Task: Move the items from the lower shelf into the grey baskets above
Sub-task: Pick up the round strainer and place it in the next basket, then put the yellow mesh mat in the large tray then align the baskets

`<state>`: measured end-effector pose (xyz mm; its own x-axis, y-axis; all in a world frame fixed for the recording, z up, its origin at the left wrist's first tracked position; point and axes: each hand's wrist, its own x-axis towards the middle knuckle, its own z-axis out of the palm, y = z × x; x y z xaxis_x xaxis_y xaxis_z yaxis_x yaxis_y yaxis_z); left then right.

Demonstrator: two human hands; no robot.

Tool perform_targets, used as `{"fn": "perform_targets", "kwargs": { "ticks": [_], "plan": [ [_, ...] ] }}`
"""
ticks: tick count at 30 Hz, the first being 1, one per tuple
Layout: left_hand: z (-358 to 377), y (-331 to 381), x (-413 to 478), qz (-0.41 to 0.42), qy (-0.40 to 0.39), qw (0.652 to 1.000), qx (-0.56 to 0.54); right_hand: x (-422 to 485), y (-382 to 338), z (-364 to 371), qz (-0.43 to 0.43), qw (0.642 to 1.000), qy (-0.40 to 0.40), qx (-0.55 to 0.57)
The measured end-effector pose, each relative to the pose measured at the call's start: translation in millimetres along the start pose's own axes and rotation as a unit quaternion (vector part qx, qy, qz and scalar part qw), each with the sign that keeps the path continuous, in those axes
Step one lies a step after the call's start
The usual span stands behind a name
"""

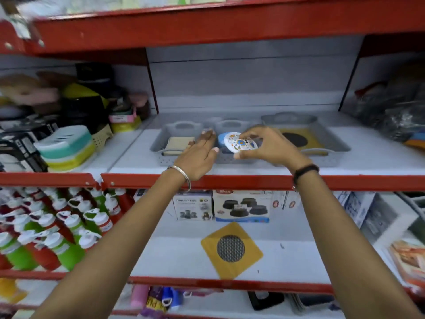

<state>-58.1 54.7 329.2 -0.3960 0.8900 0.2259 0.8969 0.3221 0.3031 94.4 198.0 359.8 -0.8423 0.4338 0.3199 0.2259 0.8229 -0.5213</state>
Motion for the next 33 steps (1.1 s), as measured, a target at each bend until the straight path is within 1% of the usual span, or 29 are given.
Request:
{"fn": "perform_targets", "kwargs": {
  "ticks": [2,4,6,9,13,16,19,21,23,25,27,28,30,32,33],
  "plan": [
    [-5.8,-3.2,20.2,0.001,-0.018,1.000,-0.015,23.5,4.9,0.7,0.032,0.999,-0.005,0.011],
    [-6.4,-9.3,40.3,0.000,-0.004,1.000,-0.025,47.5,13.2,5.7,0.056,0.998,-0.026,-0.015],
    [-1.8,-12.2,55.3,-0.006,-0.009,1.000,-0.025,64.7,23.1,14.2,0.070,0.996,-0.044,-0.043],
    [6.4,-9.3,71.5,0.004,-0.040,0.999,0.017,76.8,35.6,24.6,0.071,0.992,-0.059,-0.080],
    [11.6,-7.1,83.2,0.017,-0.052,0.994,0.099,80.3,47.3,33.6,0.058,0.991,-0.090,-0.085],
    [12.5,-6.9,86.8,0.014,-0.070,0.985,0.154,83.6,48.2,36.3,0.079,0.985,-0.111,-0.110],
    [9.0,-2.8,84.9,0.005,-0.078,0.985,0.156,81.5,40.9,33.8,0.097,0.980,-0.120,-0.127],
    [7.3,-0.9,78.6,0.011,-0.035,0.993,0.113,73.8,37.3,32.0,0.075,0.989,-0.067,-0.110],
    [7.3,2.6,64.2,0.035,0.058,0.997,0.038,59.4,33.3,32.0,0.034,0.996,0.036,-0.079],
    [11.2,8.2,41.4,0.074,0.157,0.985,-0.013,36.5,23.4,32.3,-0.040,0.990,0.131,-0.039],
    [21.0,13.7,12.7,0.112,0.227,0.966,-0.057,5.9,10.9,33.1,-0.100,0.974,0.204,0.020],
    [27.0,16.1,-2.7,0.128,0.251,0.956,-0.083,-9.9,7.7,36.0,-0.111,0.967,0.226,0.047],
    [43.0,17.6,-31.7,0.151,0.285,0.940,-0.111,-41.6,4.9,47.1,-0.107,0.959,0.250,0.085],
    [66.2,16.3,-59.1,0.158,0.295,0.934,-0.122,-71.4,11.0,68.0,-0.085,0.959,0.249,0.105],
    [78.1,14.9,-69.6,0.157,0.292,0.935,-0.128,-81.9,17.1,79.3,-0.071,0.963,0.236,0.113]
  ]
}}
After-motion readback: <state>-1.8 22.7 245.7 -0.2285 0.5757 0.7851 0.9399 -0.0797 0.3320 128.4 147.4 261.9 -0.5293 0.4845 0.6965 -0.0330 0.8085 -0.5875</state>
